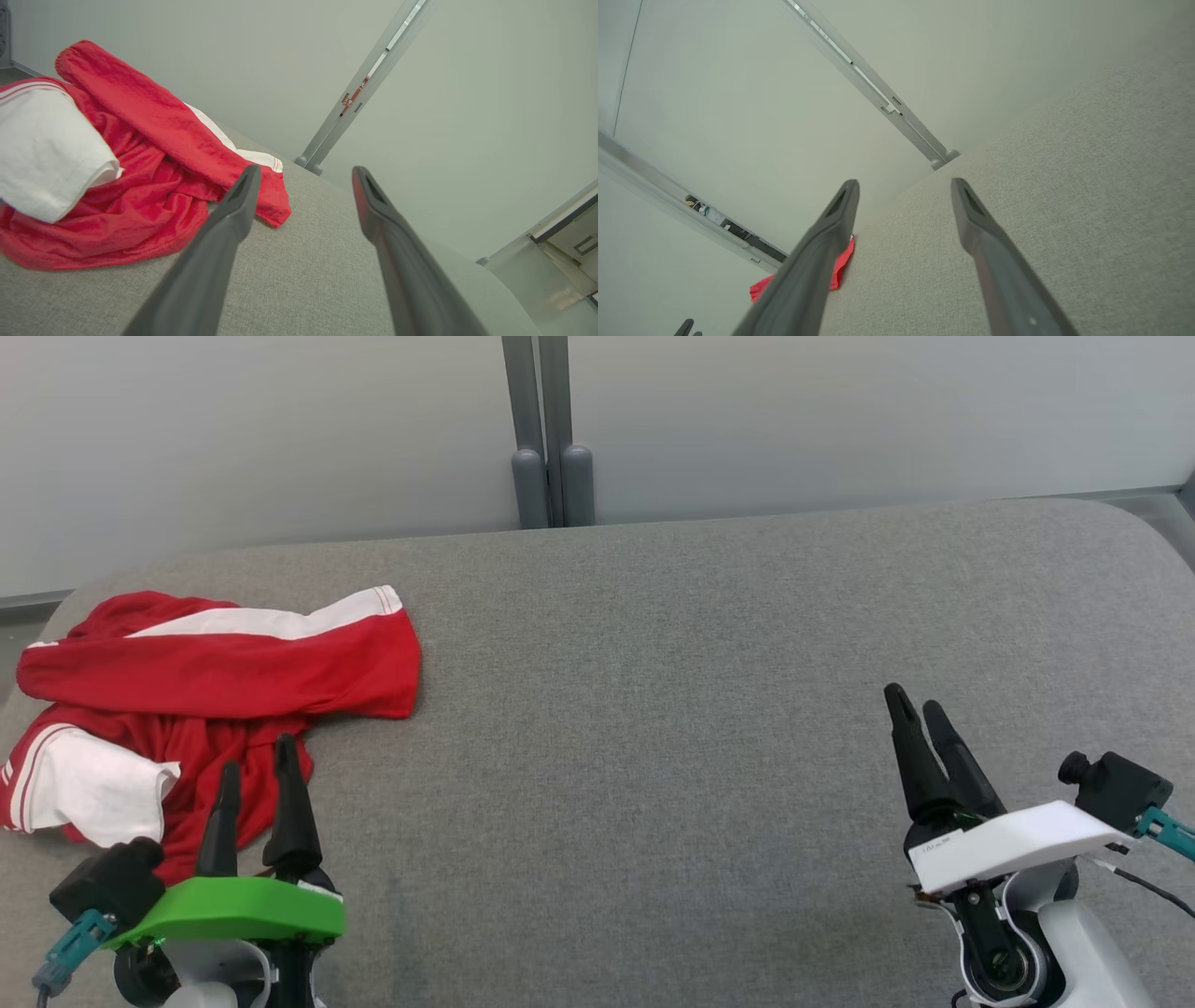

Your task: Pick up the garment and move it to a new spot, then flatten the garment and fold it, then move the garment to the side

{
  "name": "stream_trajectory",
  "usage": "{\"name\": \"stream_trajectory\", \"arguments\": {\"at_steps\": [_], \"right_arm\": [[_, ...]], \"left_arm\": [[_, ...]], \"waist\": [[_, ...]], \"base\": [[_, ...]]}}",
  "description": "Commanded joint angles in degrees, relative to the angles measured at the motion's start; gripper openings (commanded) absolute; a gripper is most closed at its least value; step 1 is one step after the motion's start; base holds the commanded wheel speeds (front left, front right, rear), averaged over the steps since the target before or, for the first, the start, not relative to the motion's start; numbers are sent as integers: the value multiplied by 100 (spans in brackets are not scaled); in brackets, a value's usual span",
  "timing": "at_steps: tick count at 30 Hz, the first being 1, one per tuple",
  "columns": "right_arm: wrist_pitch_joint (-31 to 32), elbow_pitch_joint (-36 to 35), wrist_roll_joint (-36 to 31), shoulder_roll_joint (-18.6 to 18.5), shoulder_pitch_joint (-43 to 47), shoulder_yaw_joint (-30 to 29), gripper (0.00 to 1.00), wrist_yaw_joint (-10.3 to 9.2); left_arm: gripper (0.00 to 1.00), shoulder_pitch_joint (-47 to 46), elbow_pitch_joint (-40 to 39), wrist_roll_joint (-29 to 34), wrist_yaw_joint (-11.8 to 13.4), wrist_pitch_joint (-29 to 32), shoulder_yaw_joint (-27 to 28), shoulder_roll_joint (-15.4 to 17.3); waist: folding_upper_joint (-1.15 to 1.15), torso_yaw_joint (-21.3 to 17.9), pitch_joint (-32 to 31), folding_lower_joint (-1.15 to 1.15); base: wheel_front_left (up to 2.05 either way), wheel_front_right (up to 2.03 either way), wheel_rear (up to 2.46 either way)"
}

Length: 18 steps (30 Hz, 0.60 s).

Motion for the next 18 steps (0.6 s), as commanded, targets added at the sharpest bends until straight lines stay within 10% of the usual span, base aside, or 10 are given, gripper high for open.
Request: {"name": "stream_trajectory", "arguments": {"at_steps": [1, 18], "right_arm": [[-60, -31, -306, -49, -151, 1, 100, 3], [-319, 424, -1853, 59, -204, 88, 100, 2]], "left_arm": [[100, 13, -43, 244, 47, -53, -26, 44], [100, 29, 205, 1391, 181, -310, -104, 91]], "waist": [[0, 3, 1, 0], [0, 15, 4, 0]], "base": [[0, 0, 0], [0, 0, 0]]}}
